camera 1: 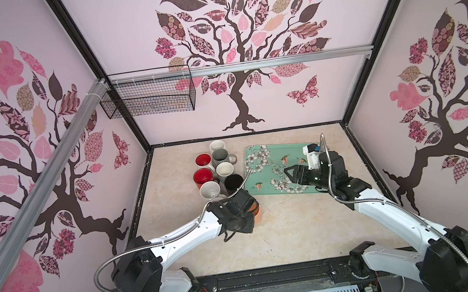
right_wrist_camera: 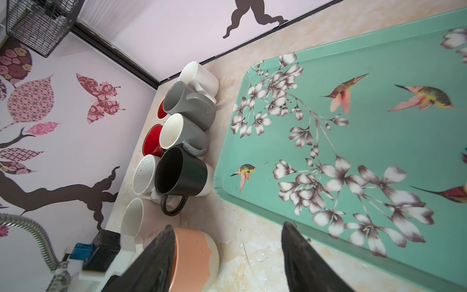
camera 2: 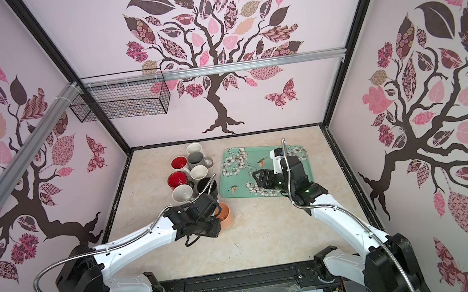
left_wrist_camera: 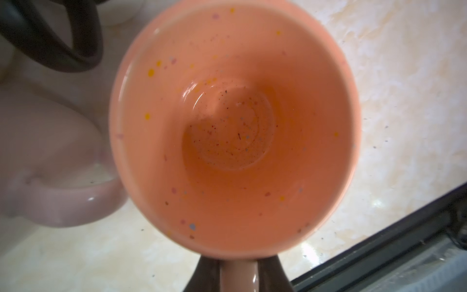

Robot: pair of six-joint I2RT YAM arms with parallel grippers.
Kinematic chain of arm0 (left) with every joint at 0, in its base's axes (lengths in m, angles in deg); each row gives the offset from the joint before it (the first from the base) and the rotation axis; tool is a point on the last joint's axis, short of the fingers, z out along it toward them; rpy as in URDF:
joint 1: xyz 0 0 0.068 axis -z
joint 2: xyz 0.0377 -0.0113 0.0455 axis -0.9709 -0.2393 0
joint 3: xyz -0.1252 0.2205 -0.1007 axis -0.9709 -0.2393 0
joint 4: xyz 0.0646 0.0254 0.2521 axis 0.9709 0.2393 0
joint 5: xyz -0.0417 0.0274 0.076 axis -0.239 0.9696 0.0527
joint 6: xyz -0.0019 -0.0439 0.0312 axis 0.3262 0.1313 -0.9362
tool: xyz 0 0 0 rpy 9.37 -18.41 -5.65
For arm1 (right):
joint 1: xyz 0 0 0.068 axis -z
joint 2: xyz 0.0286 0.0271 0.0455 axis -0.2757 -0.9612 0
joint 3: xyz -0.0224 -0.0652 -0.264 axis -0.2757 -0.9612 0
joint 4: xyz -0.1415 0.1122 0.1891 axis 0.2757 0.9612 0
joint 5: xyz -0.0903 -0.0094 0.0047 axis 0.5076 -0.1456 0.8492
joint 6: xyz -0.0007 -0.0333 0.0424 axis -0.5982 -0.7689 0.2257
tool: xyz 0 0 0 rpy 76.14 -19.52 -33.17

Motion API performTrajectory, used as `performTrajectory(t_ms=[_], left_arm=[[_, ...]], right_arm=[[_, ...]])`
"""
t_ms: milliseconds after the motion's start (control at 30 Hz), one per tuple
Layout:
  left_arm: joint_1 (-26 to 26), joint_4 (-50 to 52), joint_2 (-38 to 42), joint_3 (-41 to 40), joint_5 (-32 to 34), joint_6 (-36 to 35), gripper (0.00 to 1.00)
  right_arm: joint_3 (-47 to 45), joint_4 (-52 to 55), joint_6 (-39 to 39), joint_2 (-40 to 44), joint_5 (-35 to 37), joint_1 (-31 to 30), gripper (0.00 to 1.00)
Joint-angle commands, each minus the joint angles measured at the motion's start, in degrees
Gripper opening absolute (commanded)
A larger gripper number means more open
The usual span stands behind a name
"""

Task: Turn the mug right side up
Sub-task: Place the mug at the center of the table.

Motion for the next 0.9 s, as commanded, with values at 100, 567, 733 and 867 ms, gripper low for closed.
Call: performTrajectory(t_ms=[100, 567, 733, 867], left_arm=[[0.0, 3.4, -4.4, 8.1, 11.9, -5.1, 0.00], [0.0, 5.3, -6.9, 10.7, 14.4, -5.7, 0.32], [0.0, 5.8, -4.5, 11.1, 14.2, -6.1, 0.41], [0.0, 7.9, -2.6, 13.0, 13.9, -6.9, 0.43]], right_arm=[[2.6, 4.8, -5.5, 3.1, 4.8, 0.3, 0.71], [5.6, 9.9, -14.5, 5.1, 16.4, 0.3, 0.85], [6.0, 10.8, -17.6, 5.3, 26.6, 0.7, 0.97], [6.4, 10.8, -18.9, 3.6, 32.1, 1.9, 1.00]])
